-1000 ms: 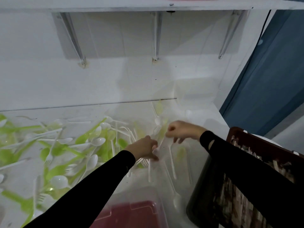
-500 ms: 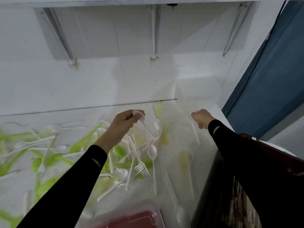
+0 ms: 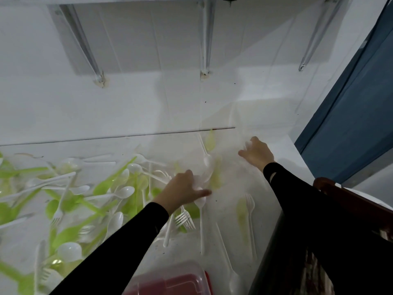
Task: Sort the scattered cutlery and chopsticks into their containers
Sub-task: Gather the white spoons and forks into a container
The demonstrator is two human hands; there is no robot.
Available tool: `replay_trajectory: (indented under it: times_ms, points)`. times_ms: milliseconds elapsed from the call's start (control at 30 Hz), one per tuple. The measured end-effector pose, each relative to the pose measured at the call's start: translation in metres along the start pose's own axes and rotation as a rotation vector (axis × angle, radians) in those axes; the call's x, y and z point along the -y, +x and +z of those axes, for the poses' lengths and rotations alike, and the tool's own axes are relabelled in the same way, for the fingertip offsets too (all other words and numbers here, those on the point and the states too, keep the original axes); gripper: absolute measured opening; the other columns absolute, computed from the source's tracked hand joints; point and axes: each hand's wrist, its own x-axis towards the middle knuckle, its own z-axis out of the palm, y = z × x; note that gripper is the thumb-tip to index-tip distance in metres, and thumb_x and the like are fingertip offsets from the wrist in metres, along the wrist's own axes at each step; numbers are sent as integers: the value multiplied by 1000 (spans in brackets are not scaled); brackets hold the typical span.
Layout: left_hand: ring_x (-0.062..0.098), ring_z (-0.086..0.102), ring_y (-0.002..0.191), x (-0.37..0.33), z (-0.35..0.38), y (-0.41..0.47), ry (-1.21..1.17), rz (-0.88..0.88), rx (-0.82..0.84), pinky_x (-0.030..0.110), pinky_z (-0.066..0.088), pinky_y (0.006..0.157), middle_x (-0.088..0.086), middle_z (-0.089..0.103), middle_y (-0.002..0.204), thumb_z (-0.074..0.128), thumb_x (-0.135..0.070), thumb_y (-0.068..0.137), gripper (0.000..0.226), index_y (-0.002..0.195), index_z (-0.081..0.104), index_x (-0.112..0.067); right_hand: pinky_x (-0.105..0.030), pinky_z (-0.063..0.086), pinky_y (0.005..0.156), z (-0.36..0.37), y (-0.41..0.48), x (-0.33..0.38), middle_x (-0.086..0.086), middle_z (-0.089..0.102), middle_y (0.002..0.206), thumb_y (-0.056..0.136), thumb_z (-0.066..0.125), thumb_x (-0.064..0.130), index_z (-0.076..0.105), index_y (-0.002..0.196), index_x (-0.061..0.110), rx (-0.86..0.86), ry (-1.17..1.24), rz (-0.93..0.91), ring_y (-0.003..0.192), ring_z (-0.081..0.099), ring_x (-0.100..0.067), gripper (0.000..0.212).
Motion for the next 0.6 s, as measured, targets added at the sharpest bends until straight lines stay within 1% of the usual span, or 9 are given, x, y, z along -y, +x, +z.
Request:
replay_trajectory:
  times_ms: [100, 167, 233, 267, 333, 433, 500, 533, 600]
  points:
    - [31, 60, 95, 2, 14, -3, -34, -16, -9, 33, 41, 69, 10, 59, 100, 83, -48, 69, 63, 100, 44, -9, -32, 38, 62, 2, -9, 17, 1, 52, 80, 88, 55, 26, 47, 95, 11, -7, 88, -121, 80, 52, -26, 19]
    - [33, 60, 96, -1, 13, -2, -35, -27, -6, 35, 43, 73, 15, 61, 104, 86, -36, 69, 59, 101, 46, -7, -36, 46, 66, 7, -15, 29, 2, 51, 74, 92, 51, 23, 51, 102, 10, 14, 149, -236, 74, 55, -25, 16]
    - [32, 59, 95, 0, 12, -1, -74, -46, -21, 31, 39, 69, 15, 60, 102, 86, -30, 70, 54, 102, 51, -4, -32, 44, 67, 15, -21, 39, 7, 49, 73, 95, 49, 21, 55, 115, 15, 44, 74, -377, 72, 55, -19, 22]
    - [30, 58, 94, 1, 11, 0, -100, -51, -24, 29, 35, 67, 13, 58, 98, 85, -29, 71, 50, 100, 53, -4, -29, 41, 70, 20, -23, 44, 8, 50, 79, 96, 49, 21, 54, 122, 20, 65, -24, -448, 77, 56, -19, 27]
    - [29, 57, 98, 5, 11, 2, -113, -34, -41, 26, 30, 66, 12, 57, 98, 80, -30, 79, 42, 101, 56, -3, -30, 38, 73, 30, -26, 51, 5, 50, 103, 97, 47, 21, 51, 130, 30, 110, -263, -577, 89, 59, -21, 35]
    - [33, 56, 105, 2, 0, 2, -148, 1, -83, 28, 29, 70, 18, 60, 111, 62, -32, 94, 36, 110, 51, -2, -33, 39, 69, 41, -24, 54, -3, 41, 130, 100, 41, 13, 44, 140, 36, 104, -690, -741, 90, 60, -26, 46]
    - [33, 60, 91, 1, -12, -2, -313, 38, -176, 28, 32, 68, 16, 63, 101, 52, -25, 100, 23, 105, 41, -6, -35, 35, 68, 44, -21, 56, -7, 33, 140, 99, 40, 7, 34, 146, 42, 85, -963, -824, 92, 59, -26, 59]
    - [32, 64, 81, -1, -18, -4, -434, 57, -223, 27, 38, 67, 13, 66, 93, 48, -21, 102, 17, 103, 37, -8, -34, 35, 67, 44, -20, 57, -8, 30, 143, 99, 41, 6, 31, 147, 42, 82, -1048, -845, 92, 59, -25, 61]
    - [25, 69, 64, -1, -28, -10, -595, 106, -244, 29, 50, 62, 11, 68, 84, 40, -17, 104, 7, 105, 35, -12, -34, 36, 62, 44, -18, 57, -10, 31, 142, 95, 47, 3, 38, 141, 34, 70, -1072, -890, 87, 61, -25, 56]
